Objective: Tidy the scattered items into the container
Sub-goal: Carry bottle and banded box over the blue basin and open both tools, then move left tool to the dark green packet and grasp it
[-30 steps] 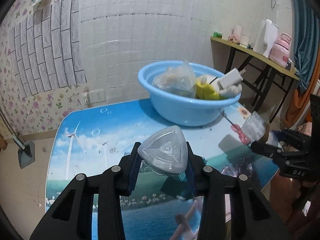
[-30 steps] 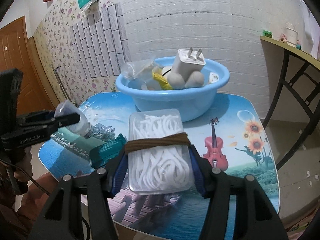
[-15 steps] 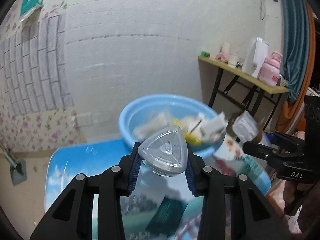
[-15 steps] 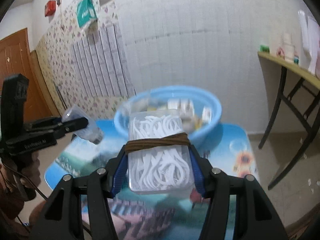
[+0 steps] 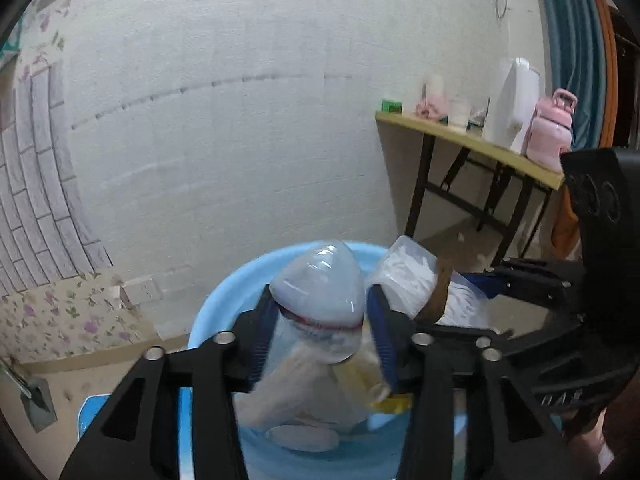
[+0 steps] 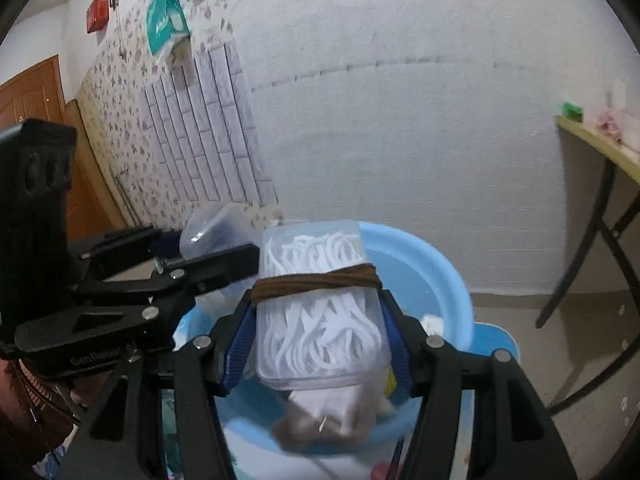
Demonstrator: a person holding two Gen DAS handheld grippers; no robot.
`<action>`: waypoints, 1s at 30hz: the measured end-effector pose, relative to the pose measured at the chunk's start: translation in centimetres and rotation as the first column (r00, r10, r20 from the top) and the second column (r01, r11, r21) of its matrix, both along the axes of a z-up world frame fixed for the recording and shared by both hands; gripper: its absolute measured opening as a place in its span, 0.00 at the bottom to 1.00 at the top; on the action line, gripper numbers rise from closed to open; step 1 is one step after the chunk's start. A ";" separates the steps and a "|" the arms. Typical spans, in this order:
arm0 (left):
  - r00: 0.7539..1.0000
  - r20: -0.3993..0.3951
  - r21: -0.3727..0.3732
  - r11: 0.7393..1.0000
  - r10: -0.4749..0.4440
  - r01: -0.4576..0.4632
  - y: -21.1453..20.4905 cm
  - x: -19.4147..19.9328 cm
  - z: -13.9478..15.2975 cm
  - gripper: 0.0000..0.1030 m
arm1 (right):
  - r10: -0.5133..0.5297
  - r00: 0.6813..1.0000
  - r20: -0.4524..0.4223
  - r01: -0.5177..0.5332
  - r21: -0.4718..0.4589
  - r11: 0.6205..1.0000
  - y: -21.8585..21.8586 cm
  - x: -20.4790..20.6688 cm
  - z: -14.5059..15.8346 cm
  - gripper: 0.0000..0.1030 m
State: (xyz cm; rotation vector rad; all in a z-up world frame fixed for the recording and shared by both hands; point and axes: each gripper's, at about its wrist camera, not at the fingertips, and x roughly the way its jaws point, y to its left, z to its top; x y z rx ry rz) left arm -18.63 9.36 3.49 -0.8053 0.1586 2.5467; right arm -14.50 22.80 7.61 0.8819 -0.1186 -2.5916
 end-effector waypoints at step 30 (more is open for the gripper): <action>0.988 0.095 -0.034 0.992 0.124 -0.122 -7.2 14.6 -5.8 0.91 | -0.137 0.990 0.023 0.136 0.049 0.990 0.5 11.1 -2.9 0.88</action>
